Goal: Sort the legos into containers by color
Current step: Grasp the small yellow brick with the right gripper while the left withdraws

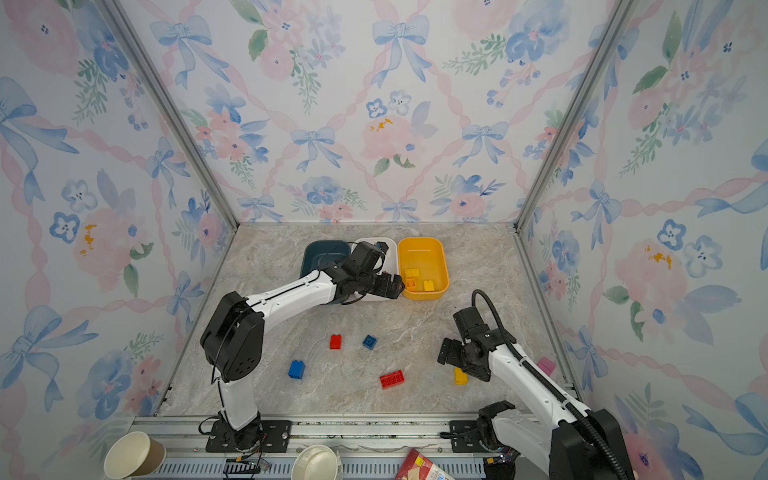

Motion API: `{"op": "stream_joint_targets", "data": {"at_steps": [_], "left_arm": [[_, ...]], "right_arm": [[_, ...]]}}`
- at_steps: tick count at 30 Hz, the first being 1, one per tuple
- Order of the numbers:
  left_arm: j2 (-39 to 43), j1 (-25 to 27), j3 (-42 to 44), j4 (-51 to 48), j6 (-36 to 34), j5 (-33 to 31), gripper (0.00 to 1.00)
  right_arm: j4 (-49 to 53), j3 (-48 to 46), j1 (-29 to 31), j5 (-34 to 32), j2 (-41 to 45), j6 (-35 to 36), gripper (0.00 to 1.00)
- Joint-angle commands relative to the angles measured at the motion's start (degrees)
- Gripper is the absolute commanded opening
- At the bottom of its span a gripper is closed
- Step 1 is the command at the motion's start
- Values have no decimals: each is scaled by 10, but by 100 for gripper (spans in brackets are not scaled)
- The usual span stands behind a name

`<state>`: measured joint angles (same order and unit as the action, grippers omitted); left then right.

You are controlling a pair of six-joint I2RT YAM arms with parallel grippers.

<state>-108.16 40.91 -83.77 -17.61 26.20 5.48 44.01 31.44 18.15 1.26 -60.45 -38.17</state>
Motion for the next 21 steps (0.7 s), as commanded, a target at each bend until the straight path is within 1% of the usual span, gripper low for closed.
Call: {"op": "stream_joint_targets", "data": {"at_steps": [1, 3, 4, 11, 21], "left_arm": [[22, -6, 15, 16, 9, 9, 97], [25, -8, 20, 19, 9, 9, 97], [26, -9, 22, 21, 9, 9, 97], [34, -15, 38, 27, 9, 9, 97], [60, -27, 72, 37, 10, 8, 98]], "right_arm": [[1, -9, -1, -4, -2, -20, 99], [0, -11, 2, -6, 0, -21, 100], [0, -12, 4, -8, 0, -22, 99], [-1, -14, 34, -29, -15, -34, 88], [-6, -4, 72, -53, -51, -38, 75]]}}
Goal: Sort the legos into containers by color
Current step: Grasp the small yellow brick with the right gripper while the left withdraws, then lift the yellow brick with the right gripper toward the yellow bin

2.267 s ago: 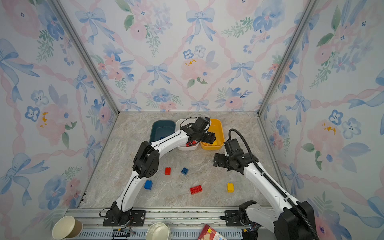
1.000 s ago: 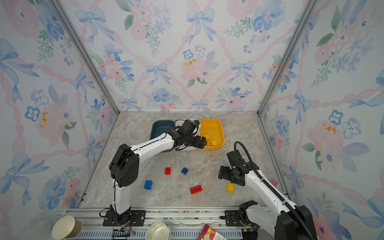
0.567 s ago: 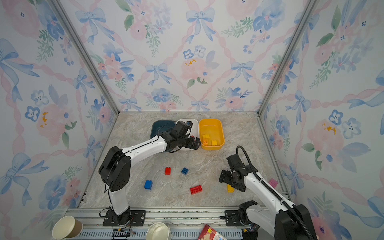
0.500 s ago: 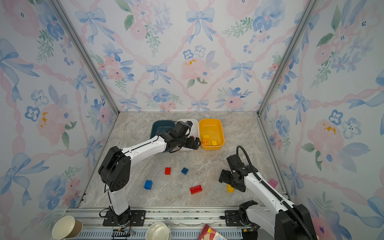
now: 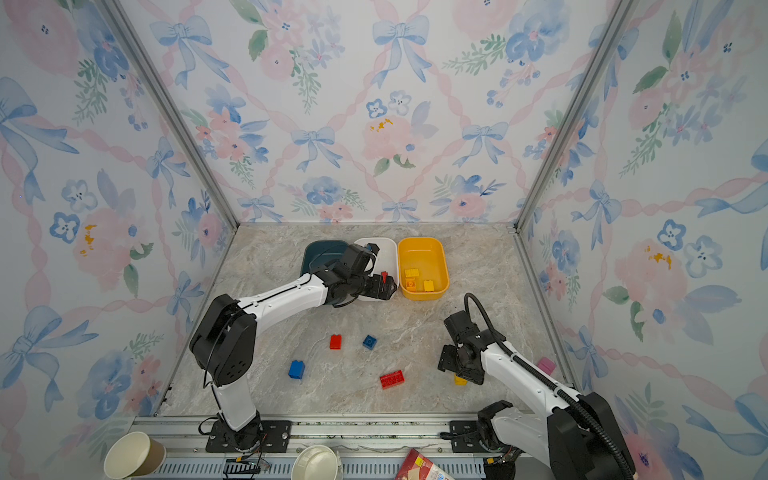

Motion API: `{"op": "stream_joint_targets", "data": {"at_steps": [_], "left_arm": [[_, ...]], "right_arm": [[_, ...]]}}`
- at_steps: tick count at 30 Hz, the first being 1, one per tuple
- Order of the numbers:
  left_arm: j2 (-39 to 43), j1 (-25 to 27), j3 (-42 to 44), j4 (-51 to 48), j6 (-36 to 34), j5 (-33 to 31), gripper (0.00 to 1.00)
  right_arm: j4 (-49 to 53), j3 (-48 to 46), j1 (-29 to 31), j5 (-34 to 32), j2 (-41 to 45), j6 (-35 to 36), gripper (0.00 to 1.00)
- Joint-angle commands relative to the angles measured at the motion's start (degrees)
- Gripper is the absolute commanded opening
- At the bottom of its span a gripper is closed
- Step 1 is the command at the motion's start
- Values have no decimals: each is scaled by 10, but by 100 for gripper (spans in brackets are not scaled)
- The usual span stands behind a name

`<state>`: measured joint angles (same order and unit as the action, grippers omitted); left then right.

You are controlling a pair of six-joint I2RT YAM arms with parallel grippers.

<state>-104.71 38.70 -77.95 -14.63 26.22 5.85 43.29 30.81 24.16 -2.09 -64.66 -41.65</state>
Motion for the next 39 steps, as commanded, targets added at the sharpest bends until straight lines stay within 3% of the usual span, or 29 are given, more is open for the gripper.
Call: {"op": "stream_joint_targets", "data": {"at_steps": [1, 28, 39], "left_arm": [[30, -6, 18, 8, 11, 4, 97], [111, -37, 117, 28, 21, -10, 98], [130, -47, 137, 32, 20, -11, 98]], "right_arm": [[3, 5, 15, -22, -13, -2, 74], [-6, 57, 55, -28, -89, 7, 31], [23, 117, 59, -38, -82, 13, 27]]}}
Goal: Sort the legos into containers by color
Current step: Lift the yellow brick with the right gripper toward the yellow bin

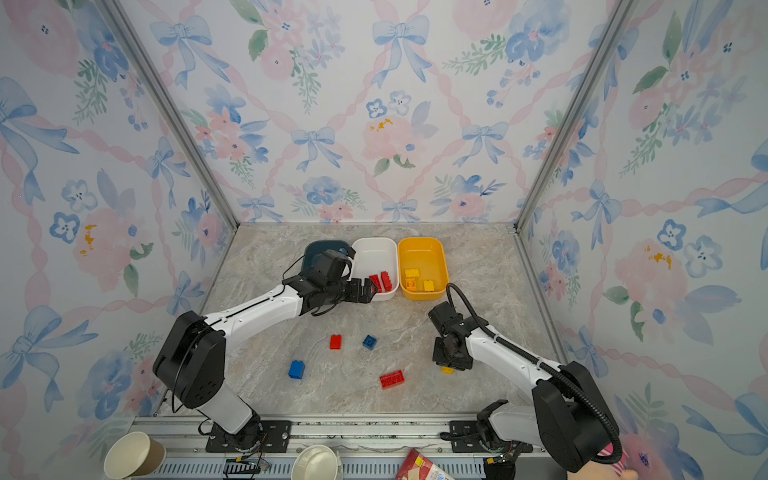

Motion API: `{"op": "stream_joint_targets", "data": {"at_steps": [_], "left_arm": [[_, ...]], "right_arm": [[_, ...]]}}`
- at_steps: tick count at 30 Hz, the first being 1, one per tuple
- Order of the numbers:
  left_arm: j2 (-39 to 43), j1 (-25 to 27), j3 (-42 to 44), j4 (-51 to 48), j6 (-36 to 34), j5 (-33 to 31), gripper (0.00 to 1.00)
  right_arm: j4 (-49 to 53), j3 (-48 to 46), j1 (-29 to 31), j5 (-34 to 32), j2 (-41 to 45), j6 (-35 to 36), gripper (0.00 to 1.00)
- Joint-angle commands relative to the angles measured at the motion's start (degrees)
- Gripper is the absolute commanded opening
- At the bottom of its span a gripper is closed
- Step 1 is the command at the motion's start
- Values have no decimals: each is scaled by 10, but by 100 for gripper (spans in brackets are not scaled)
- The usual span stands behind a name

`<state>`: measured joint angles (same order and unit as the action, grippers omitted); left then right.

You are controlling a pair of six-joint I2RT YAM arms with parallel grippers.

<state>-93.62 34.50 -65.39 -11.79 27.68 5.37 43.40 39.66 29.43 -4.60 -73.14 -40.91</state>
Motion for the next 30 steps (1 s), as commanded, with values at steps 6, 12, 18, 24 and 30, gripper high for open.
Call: {"op": "stream_joint_targets", "data": {"at_steps": [6, 12, 18, 24, 30], "left_arm": [[33, -7, 26, 8, 9, -7, 98], [50, -9, 47, 14, 17, -13, 98], [75, -10, 67, 15, 26, -22, 98], [100, -13, 90, 15, 33, -30, 98], [124, -18, 110, 15, 37, -35, 98]], "right_arm": [[22, 84, -5, -17, -14, 26, 27], [14, 144, -32, -11, -42, 71, 27], [-8, 204, -63, 3, -85, 99, 27], [-29, 267, -85, 15, -137, 119, 26], [-51, 335, -102, 27, -199, 131, 26]]}}
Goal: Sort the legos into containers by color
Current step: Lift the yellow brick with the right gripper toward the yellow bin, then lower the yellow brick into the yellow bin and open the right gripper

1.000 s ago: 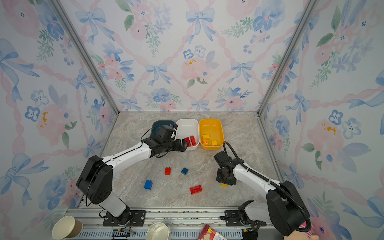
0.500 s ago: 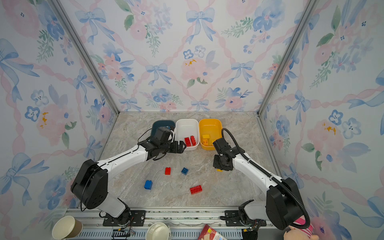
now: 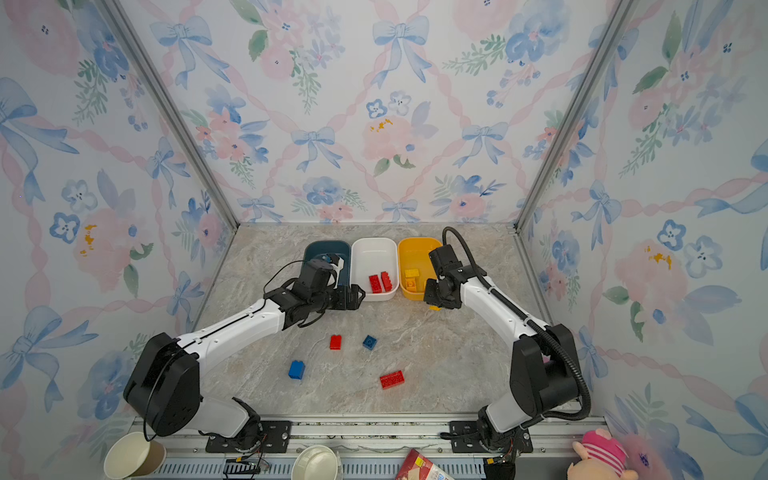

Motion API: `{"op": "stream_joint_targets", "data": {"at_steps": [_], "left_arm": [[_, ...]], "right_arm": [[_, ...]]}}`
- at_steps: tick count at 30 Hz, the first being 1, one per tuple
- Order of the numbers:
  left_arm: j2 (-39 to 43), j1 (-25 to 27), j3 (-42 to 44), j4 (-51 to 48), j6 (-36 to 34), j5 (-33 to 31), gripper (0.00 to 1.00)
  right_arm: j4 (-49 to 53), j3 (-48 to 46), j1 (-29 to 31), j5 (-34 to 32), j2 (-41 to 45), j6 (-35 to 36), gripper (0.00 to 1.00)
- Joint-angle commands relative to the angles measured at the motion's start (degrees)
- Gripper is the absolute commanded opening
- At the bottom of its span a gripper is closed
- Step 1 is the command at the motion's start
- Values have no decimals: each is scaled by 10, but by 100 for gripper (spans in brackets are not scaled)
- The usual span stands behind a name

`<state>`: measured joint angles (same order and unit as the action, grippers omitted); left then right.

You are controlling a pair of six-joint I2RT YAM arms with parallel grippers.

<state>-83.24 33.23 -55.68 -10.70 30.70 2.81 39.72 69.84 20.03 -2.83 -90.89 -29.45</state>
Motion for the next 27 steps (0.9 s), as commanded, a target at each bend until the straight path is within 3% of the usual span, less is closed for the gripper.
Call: {"op": "stream_joint_targets", "data": {"at_steps": [1, 27], "left_arm": [[23, -6, 15, 4, 8, -10, 98], [82, -36, 70, 3, 12, -11, 98]], "right_arm": [[-16, 45, -10, 10, -34, 19, 26], [-55, 300, -66, 47, -306, 30, 29]]}}
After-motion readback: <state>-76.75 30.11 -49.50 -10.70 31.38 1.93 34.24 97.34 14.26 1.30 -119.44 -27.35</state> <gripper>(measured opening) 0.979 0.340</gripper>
